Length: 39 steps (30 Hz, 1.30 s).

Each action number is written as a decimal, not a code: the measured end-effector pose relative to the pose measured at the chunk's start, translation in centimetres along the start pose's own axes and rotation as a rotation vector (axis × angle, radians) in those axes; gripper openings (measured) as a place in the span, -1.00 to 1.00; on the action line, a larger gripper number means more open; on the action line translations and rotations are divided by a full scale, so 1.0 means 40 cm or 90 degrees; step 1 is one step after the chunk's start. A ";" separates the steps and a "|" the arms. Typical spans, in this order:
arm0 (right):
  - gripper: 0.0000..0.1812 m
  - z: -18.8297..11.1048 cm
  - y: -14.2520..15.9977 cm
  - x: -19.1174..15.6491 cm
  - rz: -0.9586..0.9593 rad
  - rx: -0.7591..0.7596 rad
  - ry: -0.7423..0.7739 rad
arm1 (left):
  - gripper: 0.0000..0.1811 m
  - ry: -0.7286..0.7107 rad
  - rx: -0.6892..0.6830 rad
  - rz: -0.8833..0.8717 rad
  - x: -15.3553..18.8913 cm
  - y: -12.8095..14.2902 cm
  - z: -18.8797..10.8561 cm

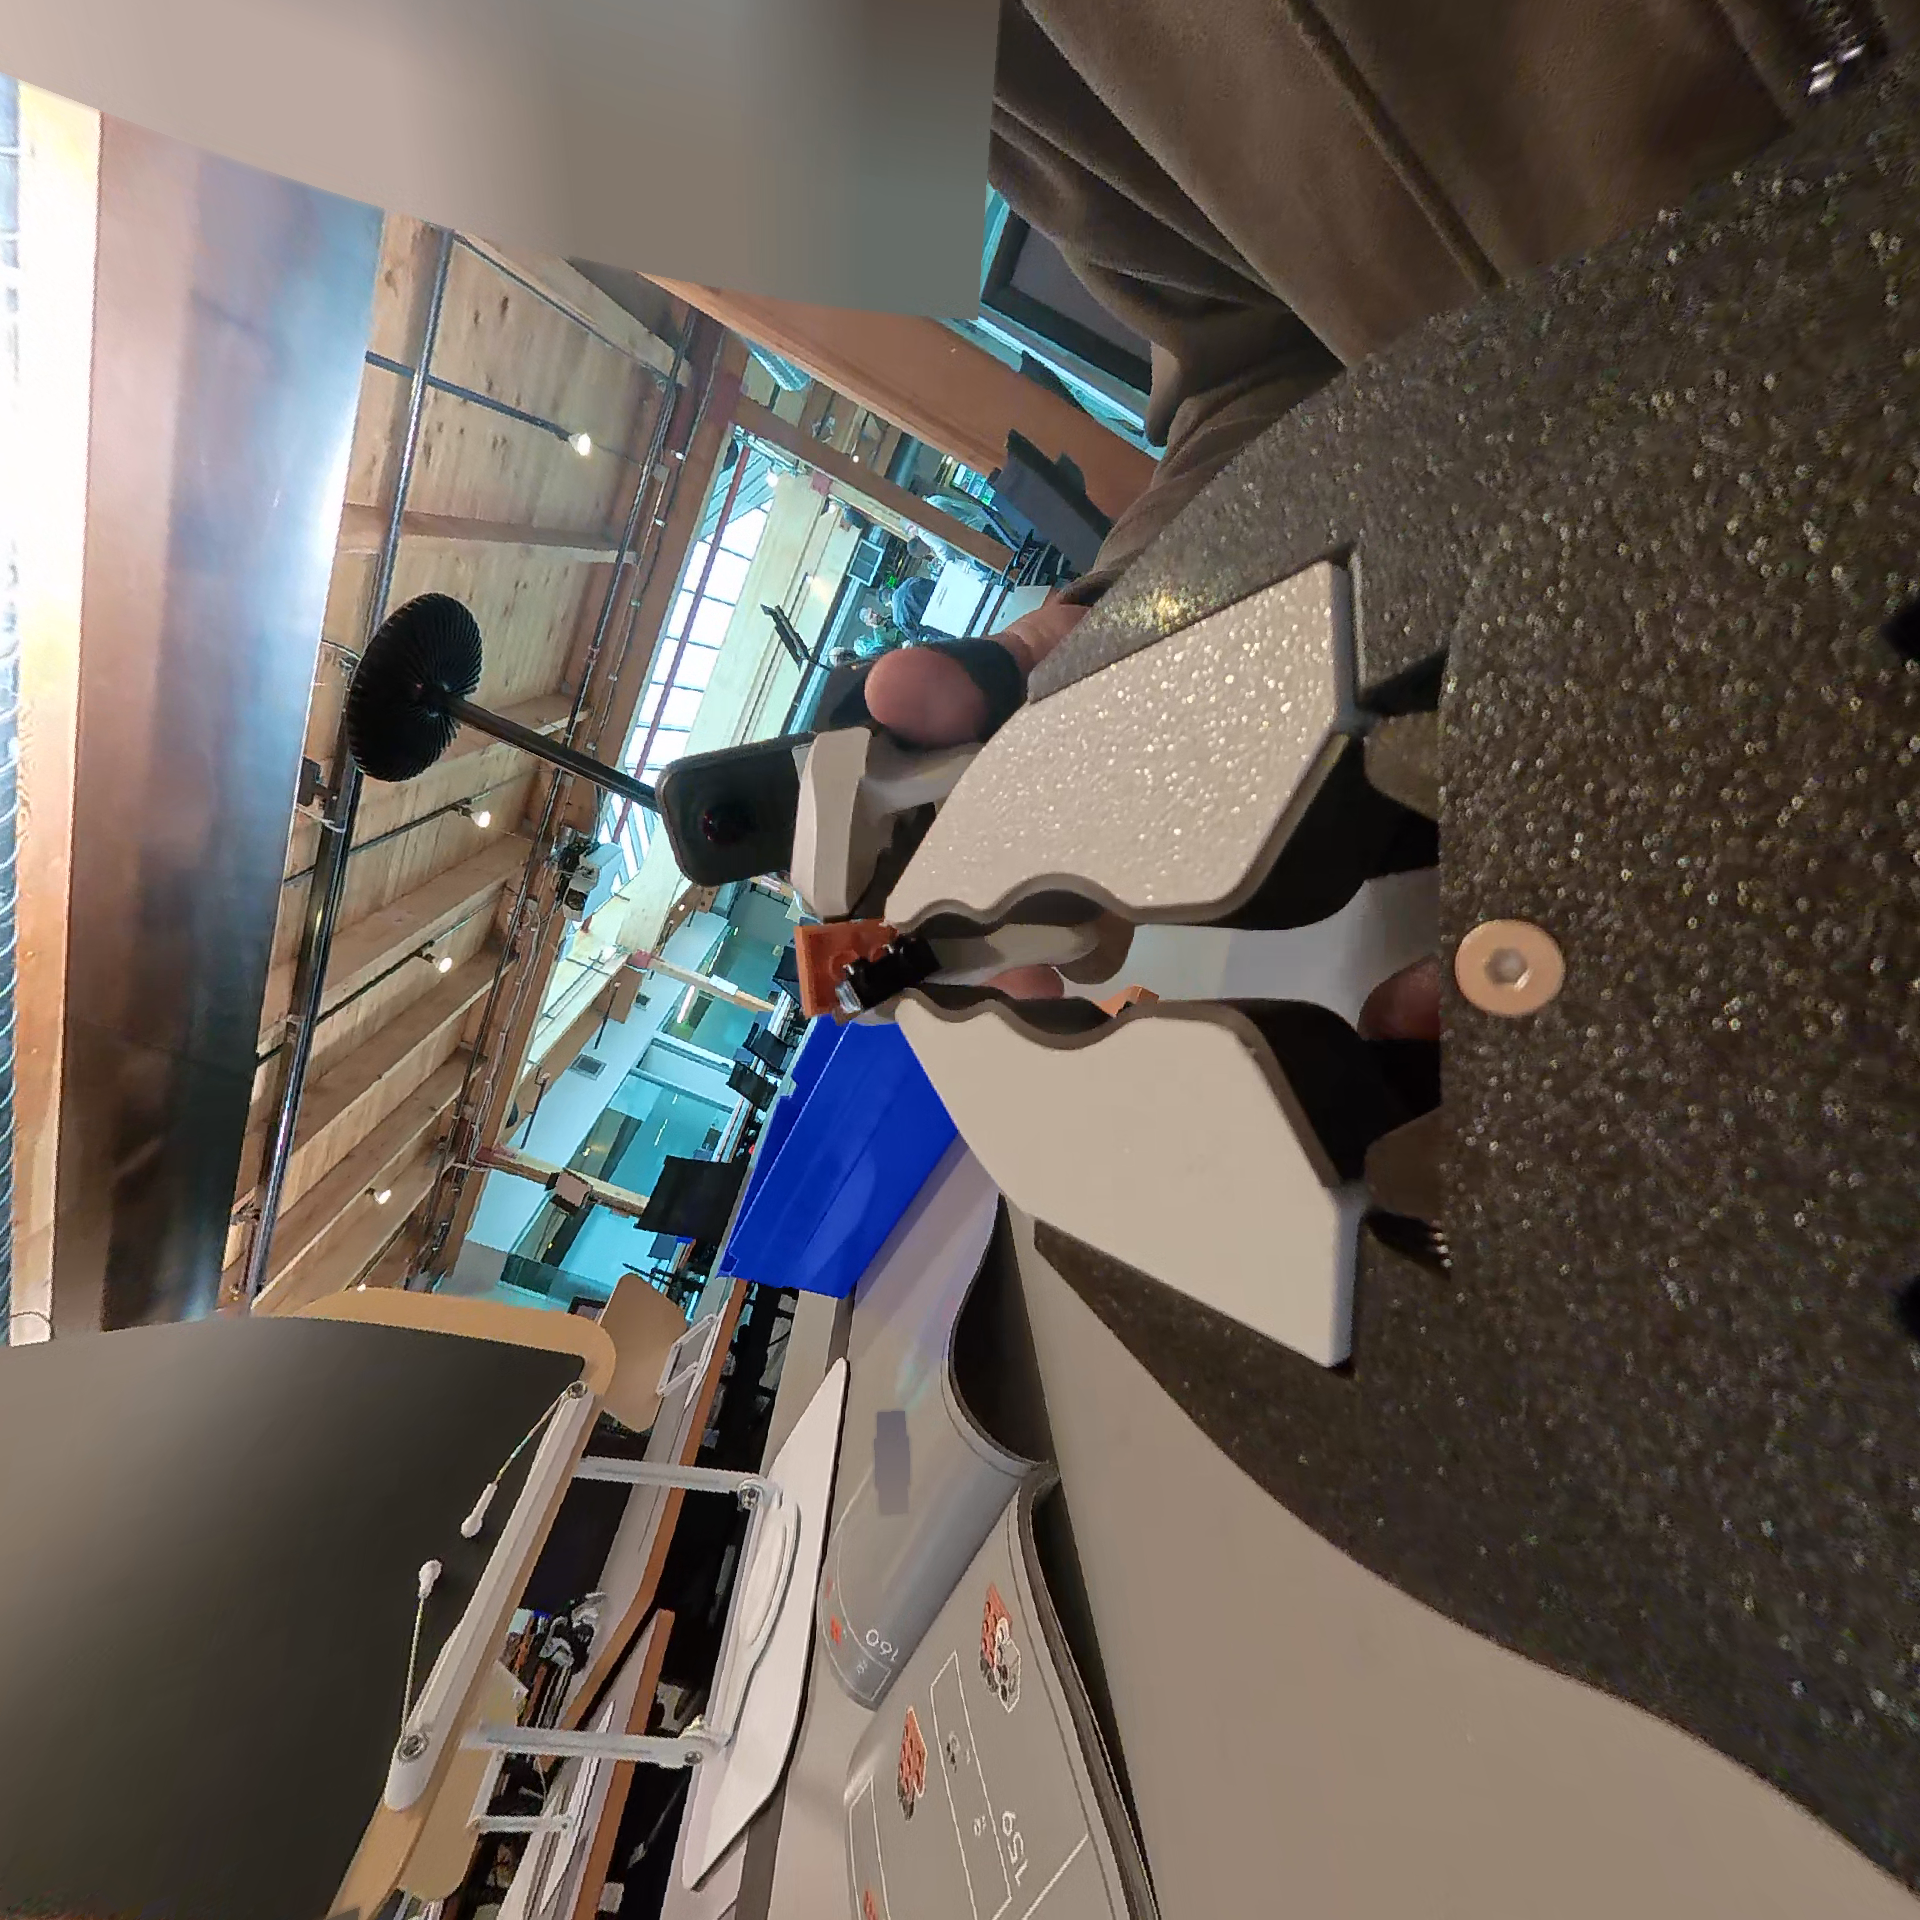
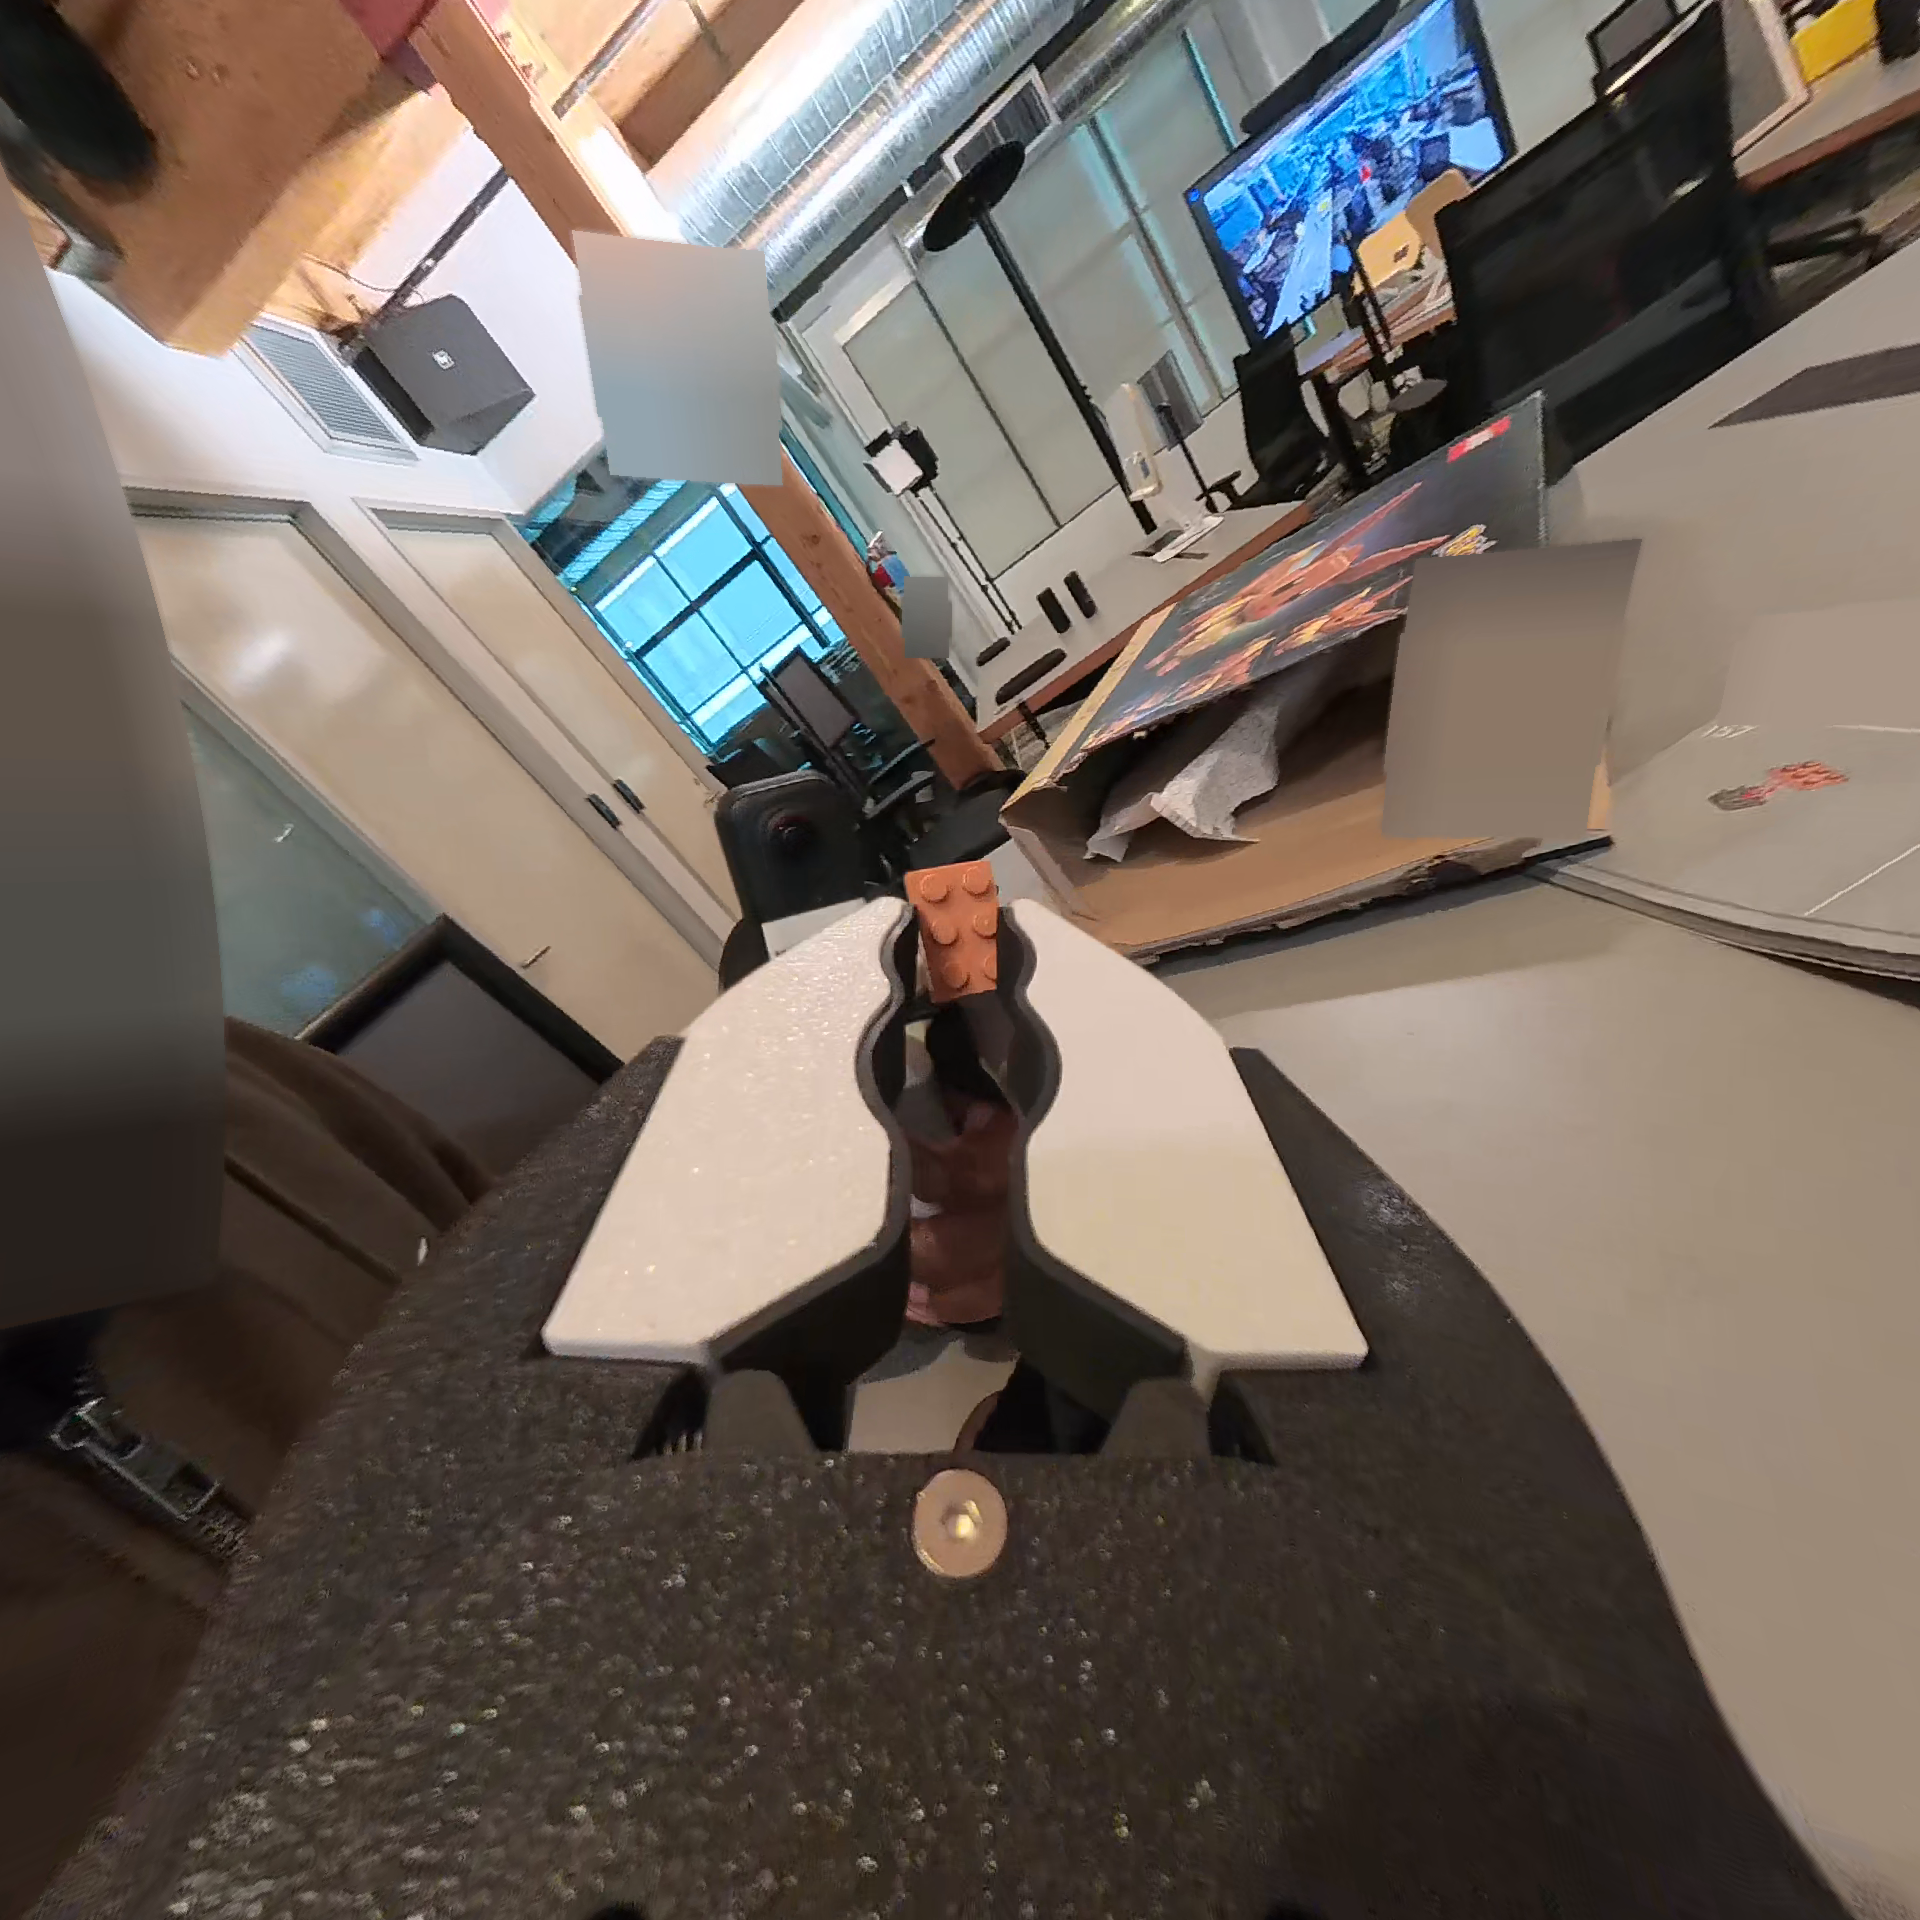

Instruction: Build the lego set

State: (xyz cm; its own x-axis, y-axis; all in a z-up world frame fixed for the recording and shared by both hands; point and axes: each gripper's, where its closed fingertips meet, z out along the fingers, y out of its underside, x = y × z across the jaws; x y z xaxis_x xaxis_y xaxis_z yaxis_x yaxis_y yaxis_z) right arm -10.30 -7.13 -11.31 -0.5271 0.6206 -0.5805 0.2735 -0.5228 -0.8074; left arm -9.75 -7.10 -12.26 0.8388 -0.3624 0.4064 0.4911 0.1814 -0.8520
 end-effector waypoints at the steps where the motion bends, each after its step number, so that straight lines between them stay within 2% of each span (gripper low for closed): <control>1: -0.85 0.002 0.003 0.002 0.002 -0.003 0.001 | -0.91 -0.001 0.000 -0.001 0.001 0.002 0.001; 14: -0.84 0.006 0.015 0.024 0.011 -0.003 0.021 | -0.91 -0.020 0.021 0.009 -0.002 0.005 -0.004; 27: -0.84 0.001 0.011 0.023 0.022 0.016 0.012 | -0.91 -0.091 -0.011 0.117 -0.009 0.019 0.002; 39: -0.84 0.005 0.014 0.021 -0.122 -0.003 0.096 | -0.91 -0.097 -0.004 0.121 -0.009 0.016 0.000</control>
State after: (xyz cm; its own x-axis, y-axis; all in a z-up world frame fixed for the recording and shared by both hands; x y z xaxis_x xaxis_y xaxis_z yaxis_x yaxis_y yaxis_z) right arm -10.76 -7.00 -12.24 -0.4441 0.7888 -0.4250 0.1833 -0.3843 -0.9048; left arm -9.75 -6.85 -12.96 0.9420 -0.1794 0.2835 0.3201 0.2271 -0.9198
